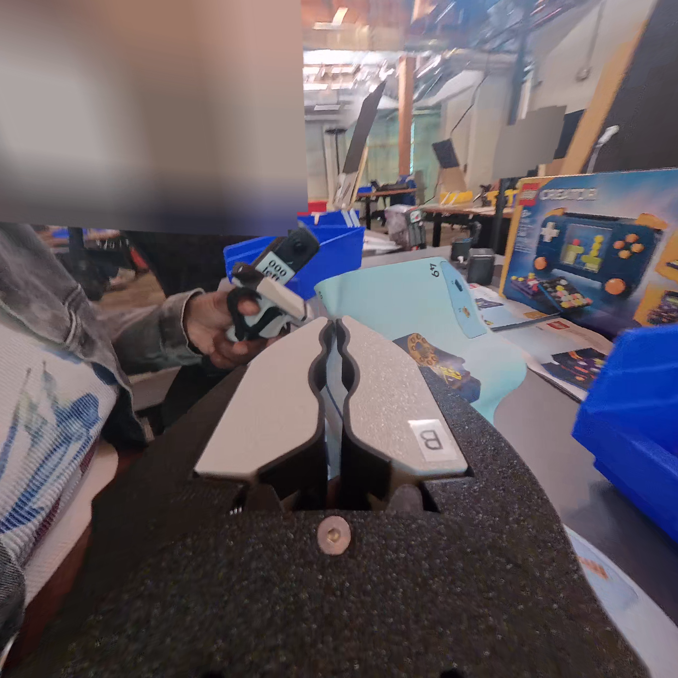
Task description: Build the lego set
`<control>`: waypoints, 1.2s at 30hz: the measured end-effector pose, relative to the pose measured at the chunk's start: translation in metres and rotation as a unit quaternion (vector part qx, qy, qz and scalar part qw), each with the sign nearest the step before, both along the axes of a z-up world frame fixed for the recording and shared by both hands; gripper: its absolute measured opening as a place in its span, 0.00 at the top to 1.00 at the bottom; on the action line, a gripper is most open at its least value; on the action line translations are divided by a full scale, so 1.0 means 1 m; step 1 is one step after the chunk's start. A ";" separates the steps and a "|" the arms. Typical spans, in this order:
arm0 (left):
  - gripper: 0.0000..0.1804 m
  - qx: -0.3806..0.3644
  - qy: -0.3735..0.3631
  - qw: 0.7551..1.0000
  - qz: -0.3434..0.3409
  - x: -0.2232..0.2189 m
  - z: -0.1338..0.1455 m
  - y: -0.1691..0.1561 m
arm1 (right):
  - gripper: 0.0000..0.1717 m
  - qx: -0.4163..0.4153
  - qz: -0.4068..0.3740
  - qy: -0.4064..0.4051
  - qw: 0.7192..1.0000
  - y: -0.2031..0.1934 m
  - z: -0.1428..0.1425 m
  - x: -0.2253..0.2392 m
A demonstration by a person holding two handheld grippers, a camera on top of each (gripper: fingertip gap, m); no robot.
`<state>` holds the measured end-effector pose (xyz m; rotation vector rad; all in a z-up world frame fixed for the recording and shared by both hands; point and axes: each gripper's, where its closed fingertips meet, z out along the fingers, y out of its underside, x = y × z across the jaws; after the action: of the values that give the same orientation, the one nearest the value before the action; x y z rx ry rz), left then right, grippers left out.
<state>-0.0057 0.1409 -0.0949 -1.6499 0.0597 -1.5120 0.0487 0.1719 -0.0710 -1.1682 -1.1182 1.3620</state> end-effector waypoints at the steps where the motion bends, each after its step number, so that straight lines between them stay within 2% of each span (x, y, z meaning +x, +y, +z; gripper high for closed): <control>1: 1.00 -0.003 0.016 1.000 0.004 -0.001 -0.004 0.000 | 0.99 -0.014 -0.011 0.013 1.000 0.005 0.002 0.008; 4: 1.00 -0.010 0.056 0.998 0.006 0.000 -0.015 0.001 | 0.99 -0.054 -0.037 0.041 0.997 0.016 0.004 0.032; 12: 0.95 0.012 0.144 0.989 -0.010 0.008 -0.025 -0.003 | 0.99 -0.114 -0.076 0.076 0.988 0.030 -0.004 0.068; 17: 0.95 0.022 0.191 0.981 -0.023 0.012 -0.031 -0.006 | 0.99 -0.125 -0.094 0.083 0.984 0.035 -0.009 0.079; 21: 0.95 0.032 0.270 0.962 -0.021 0.008 -0.043 -0.006 | 0.98 -0.123 -0.113 0.082 0.983 0.040 -0.009 0.090; 23: 0.94 0.045 0.322 0.946 -0.013 0.003 -0.048 -0.005 | 0.96 -0.114 -0.140 0.072 0.981 0.046 -0.010 0.099; 26: 0.92 0.073 0.394 0.916 -0.008 0.001 -0.054 -0.002 | 0.92 -0.064 -0.243 0.041 0.967 0.067 -0.007 0.122; 28: 0.89 0.108 0.438 0.892 -0.007 0.004 -0.058 0.002 | 0.91 0.007 -0.336 0.019 0.942 0.079 0.007 0.136; 30: 0.89 0.152 0.480 0.864 -0.014 0.012 -0.059 0.006 | 0.93 0.105 -0.374 -0.012 0.922 0.073 0.023 0.129; 32: 0.89 0.198 0.525 0.828 -0.004 0.019 -0.061 0.015 | 0.96 0.183 -0.346 -0.076 0.917 0.060 0.023 0.098; 33: 0.90 0.220 0.546 0.809 0.001 0.021 -0.061 0.020 | 0.97 0.205 -0.315 -0.126 0.918 0.054 0.012 0.079; 35: 0.92 0.240 0.579 0.779 -0.010 0.024 -0.072 0.026 | 0.95 0.201 -0.218 -0.245 0.923 0.039 -0.029 0.040; 36: 0.94 0.226 0.597 0.769 -0.026 0.022 -0.083 0.027 | 0.94 0.190 -0.172 -0.295 0.920 0.032 -0.050 0.026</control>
<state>0.0167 0.1678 -0.1776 -1.9081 1.0709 -0.1905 0.0747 0.2038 -0.1210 -1.4344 -1.4308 0.4884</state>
